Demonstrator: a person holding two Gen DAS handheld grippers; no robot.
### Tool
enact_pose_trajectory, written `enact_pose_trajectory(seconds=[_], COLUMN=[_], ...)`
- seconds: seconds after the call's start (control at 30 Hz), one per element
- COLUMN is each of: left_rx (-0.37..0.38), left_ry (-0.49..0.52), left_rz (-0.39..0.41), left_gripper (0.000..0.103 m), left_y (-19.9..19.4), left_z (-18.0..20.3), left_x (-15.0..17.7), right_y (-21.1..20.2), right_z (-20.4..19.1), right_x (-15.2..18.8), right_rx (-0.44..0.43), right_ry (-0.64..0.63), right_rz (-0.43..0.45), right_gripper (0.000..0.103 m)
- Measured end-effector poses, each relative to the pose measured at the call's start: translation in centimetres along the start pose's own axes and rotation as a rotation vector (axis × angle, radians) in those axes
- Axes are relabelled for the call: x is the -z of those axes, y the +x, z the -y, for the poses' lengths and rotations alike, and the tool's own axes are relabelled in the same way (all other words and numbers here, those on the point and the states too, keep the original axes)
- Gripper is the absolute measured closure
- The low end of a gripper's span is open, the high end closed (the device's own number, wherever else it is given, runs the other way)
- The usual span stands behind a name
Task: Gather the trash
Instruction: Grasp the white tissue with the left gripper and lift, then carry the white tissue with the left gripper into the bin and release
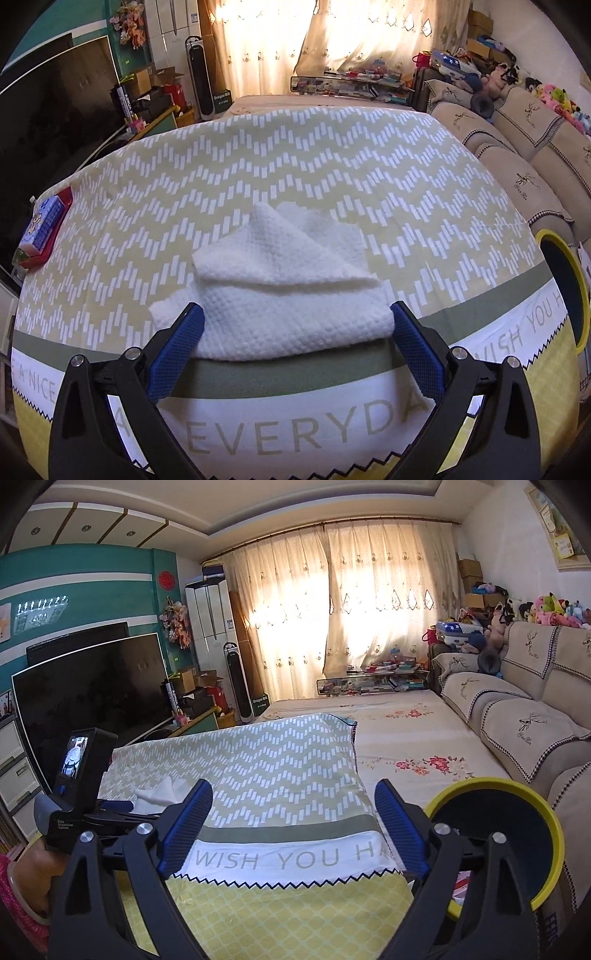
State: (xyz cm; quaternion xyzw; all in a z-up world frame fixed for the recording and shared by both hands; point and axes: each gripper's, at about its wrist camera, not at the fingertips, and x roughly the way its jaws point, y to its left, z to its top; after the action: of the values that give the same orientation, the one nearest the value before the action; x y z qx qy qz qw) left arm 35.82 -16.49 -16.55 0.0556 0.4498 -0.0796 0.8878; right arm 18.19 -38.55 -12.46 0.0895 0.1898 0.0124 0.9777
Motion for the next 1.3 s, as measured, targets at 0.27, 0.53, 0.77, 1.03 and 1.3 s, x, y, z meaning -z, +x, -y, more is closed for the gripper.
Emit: enact_pose_trajectory(seconds=[0.27, 0.53, 0.77, 1.03, 1.3], left_rx=[-0.017, 0.016, 0.044, 0.253, 0.456], left_ry=[0.027, -0.009, 0.073, 0.238, 0.441], left_rz=[0.051, 0.105, 0.230, 0.279, 0.187], left_gripper=[0.072, 0.089, 0.089, 0.089, 0.088], left_y=[-1.2, -3.1, -9.0, -13.9, -12.7], left_z=[0.8, -0.2, 2.4, 11.9, 26.4], left_x=[-0.1, 0.6, 0.8, 0.0, -0.1], right_y=[0.1, 0.1, -2.3, -9.1, -15.4], right_z=[0.6, 0.8, 2.9, 9.8, 14.6], right_x=[0.1, 0.0, 0.1, -0.9, -0.9], right_rx=[-0.003, 0.000, 0.025, 0.206, 0.376], right_ry=[0.028, 0.033, 0.073, 0.105, 0.113], right_rz=[-0.006, -0.005, 0.056, 0.110, 0.167], right_gripper=[0.018, 0.018, 0.018, 0.018, 0.017])
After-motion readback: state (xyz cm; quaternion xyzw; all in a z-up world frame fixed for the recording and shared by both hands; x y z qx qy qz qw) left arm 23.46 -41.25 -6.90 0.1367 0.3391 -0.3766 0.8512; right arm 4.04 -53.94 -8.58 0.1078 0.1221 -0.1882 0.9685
